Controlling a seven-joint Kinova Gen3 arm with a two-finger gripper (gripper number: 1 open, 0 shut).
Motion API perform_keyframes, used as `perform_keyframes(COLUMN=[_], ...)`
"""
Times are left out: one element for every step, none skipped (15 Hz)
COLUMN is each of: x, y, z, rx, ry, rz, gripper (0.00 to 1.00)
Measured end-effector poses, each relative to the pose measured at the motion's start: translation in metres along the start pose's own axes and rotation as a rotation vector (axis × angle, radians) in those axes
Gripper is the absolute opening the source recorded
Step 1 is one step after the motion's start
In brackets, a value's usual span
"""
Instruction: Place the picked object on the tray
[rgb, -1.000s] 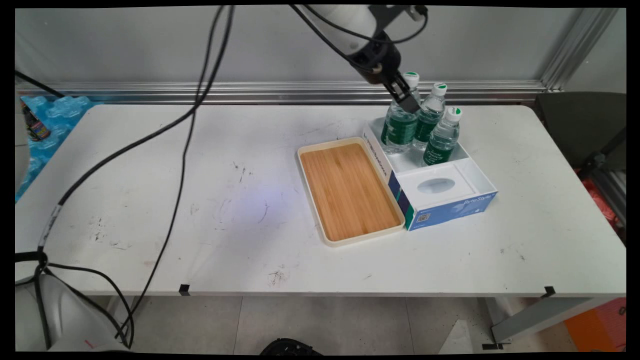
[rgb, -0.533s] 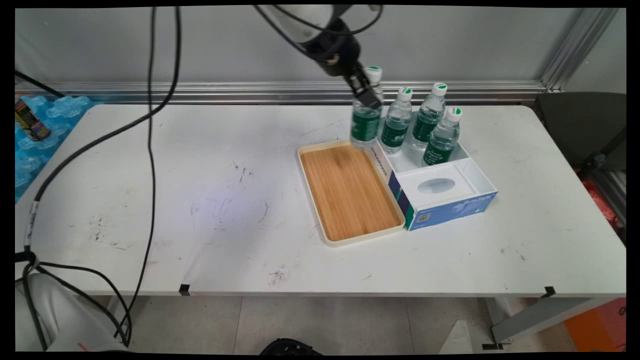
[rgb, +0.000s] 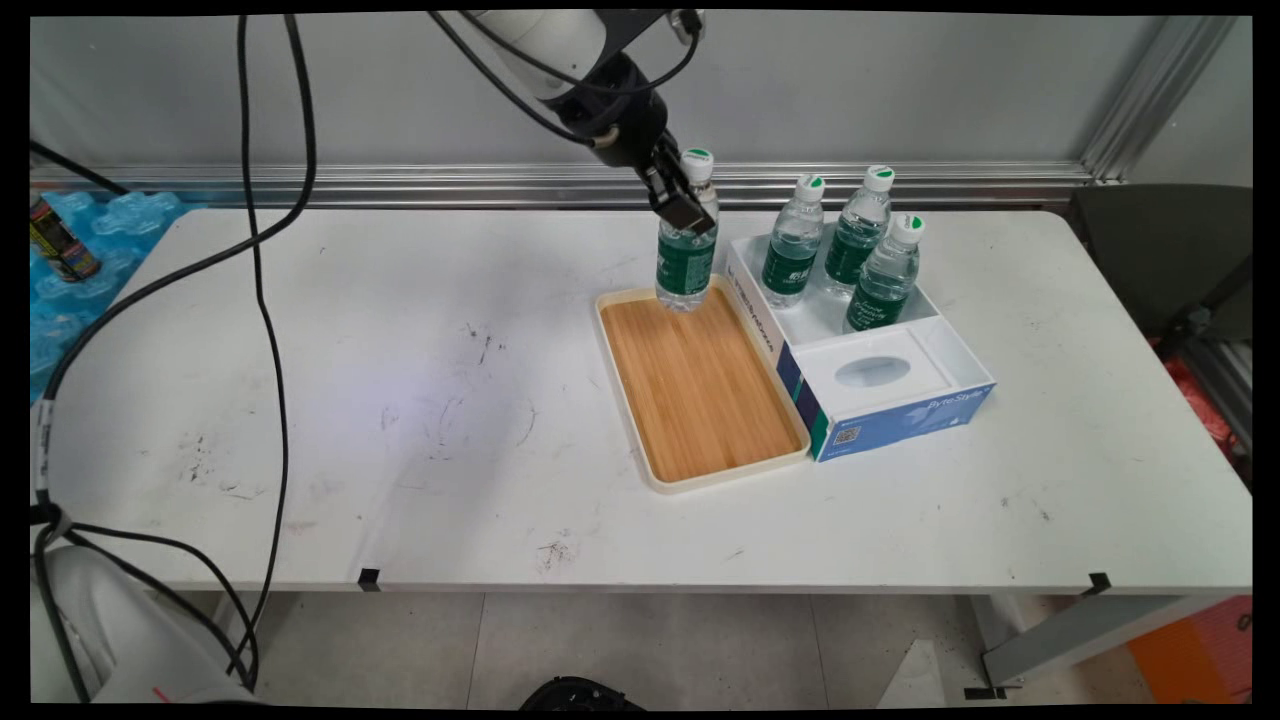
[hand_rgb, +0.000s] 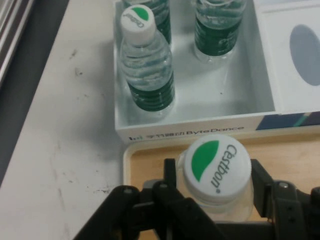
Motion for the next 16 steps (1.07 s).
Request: perform_keyframes(x=[-0.002, -0.004, -0.005, -0.006, -0.007, -0.008, -0.008, -0.009, -0.009, -0.009, -0.009, -0.009, -0.008, -0.008, -0.006, -0.005], y=[0.001, 0.003, 0.005, 0.008, 0.011, 0.014, 0.017, 0.021, 0.024, 0.029, 0.034, 0.038, 0.042, 0.046, 0.051, 0.054], z=[0.001, 0.002, 0.003, 0.004, 0.005, 0.006, 0.007, 0.009, 0.010, 0.011, 0.013, 0.016, 0.018, 0.021, 0.024, 0.027], rx=[-0.006, -0.013, -0.021, -0.028, -0.032, -0.039, -0.042, -0.047, -0.050, -0.053, -0.056, -0.058, -0.060, -0.062, -0.065, -0.068], ry=[0.003, 0.007, 0.010, 0.011, 0.013, 0.014, 0.015, 0.017, 0.018, 0.019, 0.021, 0.023, 0.025, 0.028, 0.033, 0.036], rz=[0.003, 0.006, 0.010, 0.011, 0.013, 0.016, 0.019, 0.025, 0.028, 0.034, 0.039, 0.043, 0.046, 0.048, 0.051, 0.053], gripper=[0.00, 0.00, 0.00, 0.00, 0.00, 0.00, 0.00, 0.00, 0.00, 0.00, 0.00, 0.00, 0.00, 0.00, 0.00, 0.00])
